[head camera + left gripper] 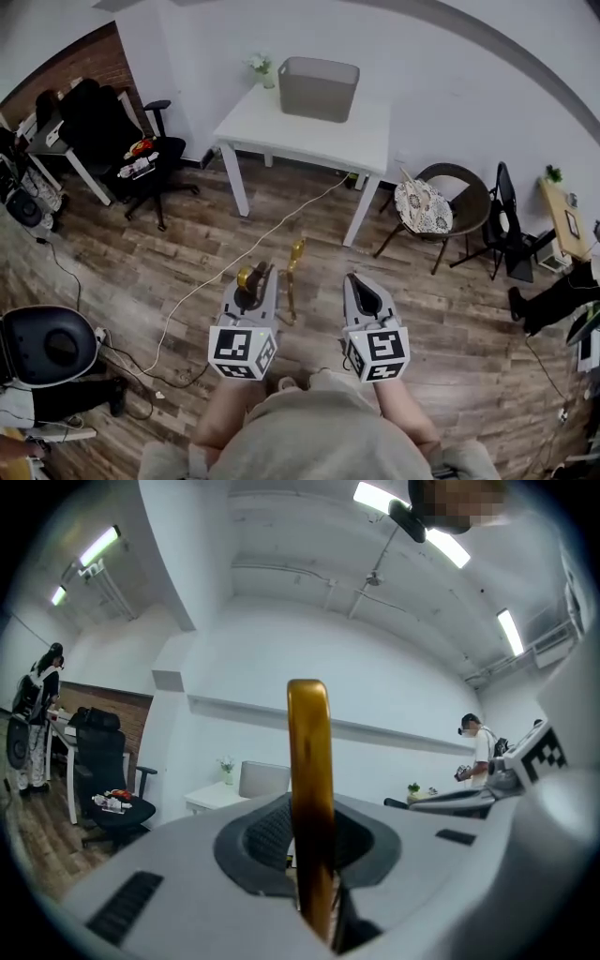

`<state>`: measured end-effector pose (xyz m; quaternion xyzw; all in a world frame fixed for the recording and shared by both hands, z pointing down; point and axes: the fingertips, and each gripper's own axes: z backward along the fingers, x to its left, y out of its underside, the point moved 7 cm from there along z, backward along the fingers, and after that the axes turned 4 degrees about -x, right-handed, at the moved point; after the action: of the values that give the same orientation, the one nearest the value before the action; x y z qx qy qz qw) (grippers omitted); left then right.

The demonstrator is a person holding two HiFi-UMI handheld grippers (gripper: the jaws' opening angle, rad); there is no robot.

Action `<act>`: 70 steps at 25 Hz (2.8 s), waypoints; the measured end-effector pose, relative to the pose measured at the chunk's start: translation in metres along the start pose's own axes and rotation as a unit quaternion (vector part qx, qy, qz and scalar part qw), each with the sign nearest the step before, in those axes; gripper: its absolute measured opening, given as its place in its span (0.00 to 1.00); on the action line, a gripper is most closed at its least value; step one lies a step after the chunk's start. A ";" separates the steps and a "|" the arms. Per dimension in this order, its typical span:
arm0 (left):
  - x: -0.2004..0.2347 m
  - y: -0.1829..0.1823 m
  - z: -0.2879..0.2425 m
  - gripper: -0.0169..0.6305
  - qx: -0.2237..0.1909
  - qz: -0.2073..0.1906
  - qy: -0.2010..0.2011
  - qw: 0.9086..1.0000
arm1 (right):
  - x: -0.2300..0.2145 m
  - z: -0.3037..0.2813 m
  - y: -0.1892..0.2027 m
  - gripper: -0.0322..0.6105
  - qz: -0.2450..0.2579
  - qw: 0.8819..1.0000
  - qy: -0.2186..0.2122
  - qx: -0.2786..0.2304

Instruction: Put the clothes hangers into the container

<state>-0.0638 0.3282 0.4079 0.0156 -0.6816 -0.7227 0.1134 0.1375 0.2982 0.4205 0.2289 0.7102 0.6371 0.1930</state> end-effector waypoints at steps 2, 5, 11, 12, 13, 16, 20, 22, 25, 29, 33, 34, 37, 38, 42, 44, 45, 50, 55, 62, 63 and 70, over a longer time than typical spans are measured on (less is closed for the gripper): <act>-0.001 -0.002 0.008 0.11 -0.001 -0.001 0.000 1.000 | 0.004 0.007 0.001 0.05 0.001 1.000 -0.001 0.002; 0.000 -0.004 0.016 0.11 -0.004 -0.004 0.002 1.000 | 0.010 0.011 0.002 0.05 -0.002 1.000 -0.005 0.004; 0.005 -0.007 0.021 0.11 -0.008 -0.006 0.012 1.000 | 0.018 0.012 0.005 0.05 -0.019 1.000 -0.004 0.001; 0.006 -0.008 0.021 0.11 -0.008 -0.006 0.014 1.000 | 0.019 0.011 0.005 0.05 -0.020 1.000 -0.002 0.000; 0.007 -0.008 0.021 0.11 -0.009 -0.006 0.015 1.000 | 0.020 0.010 0.005 0.05 -0.022 1.000 -0.001 0.000; 0.013 -0.010 0.023 0.11 -0.011 -0.006 0.017 1.000 | 0.026 0.007 0.005 0.05 -0.025 1.000 0.000 0.001; 0.017 -0.015 0.020 0.11 -0.016 -0.011 0.024 1.000 | 0.031 0.001 0.003 0.05 -0.030 0.999 -0.011 -0.001; 0.019 -0.016 0.017 0.11 -0.016 -0.010 0.025 0.999 | 0.032 -0.001 0.003 0.05 -0.032 0.999 -0.014 0.000; 0.024 -0.015 0.011 0.11 -0.017 -0.009 0.027 0.999 | 0.034 -0.008 0.005 0.05 -0.031 0.999 -0.015 0.003; 0.030 -0.015 -0.005 0.11 -0.018 -0.009 0.029 0.999 | 0.025 -0.024 0.006 0.05 -0.031 0.999 -0.014 0.006; 0.036 -0.012 -0.030 0.11 -0.017 -0.010 0.029 0.999 | 0.009 -0.048 0.007 0.05 -0.029 0.999 -0.014 0.008; 0.037 -0.011 -0.036 0.11 -0.018 -0.009 0.029 0.999 | 0.005 -0.054 0.007 0.05 -0.029 0.999 -0.016 0.008; 0.044 -0.009 -0.058 0.11 -0.020 -0.005 0.029 0.999 | -0.006 -0.077 0.005 0.05 -0.026 0.999 -0.019 0.004; 0.048 -0.009 -0.066 0.11 -0.020 -0.005 0.028 0.999 | -0.009 -0.085 0.004 0.05 -0.024 1.000 -0.020 0.002; 0.060 -0.012 -0.103 0.11 -0.024 -0.007 0.024 0.999 | -0.028 -0.122 -0.002 0.05 -0.020 0.999 -0.026 0.000; 0.064 -0.016 -0.125 0.11 -0.026 -0.009 0.021 0.999 | -0.040 -0.141 -0.008 0.05 -0.017 0.999 -0.032 0.002; 0.066 -0.018 -0.135 0.11 -0.027 -0.009 0.019 0.999 | -0.045 -0.149 -0.011 0.05 -0.014 0.999 -0.034 0.003; 0.078 -0.024 -0.182 0.11 -0.034 -0.007 0.009 0.999 | -0.074 -0.192 -0.021 0.05 -0.003 0.999 -0.043 0.003; 0.082 -0.025 -0.230 0.11 -0.039 -0.013 0.001 0.999 | -0.108 -0.230 -0.027 0.05 -0.005 0.999 -0.047 -0.001; 0.086 -0.023 -0.289 0.11 -0.040 -0.017 -0.008 0.999 | -0.147 -0.276 -0.028 0.05 -0.009 0.998 -0.058 0.000; 0.087 -0.021 -0.295 0.11 -0.041 -0.017 -0.009 0.999 | -0.151 -0.282 -0.027 0.05 -0.008 0.998 -0.059 0.000; 0.094 -0.021 -0.340 0.11 -0.044 -0.023 -0.017 0.999 | -0.176 -0.316 -0.027 0.05 -0.006 0.998 -0.067 0.001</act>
<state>-0.0977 -0.0220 0.3756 0.0143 -0.6501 -0.7548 0.0858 0.1014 -0.0622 0.4268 0.2669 0.6974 0.6186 0.2444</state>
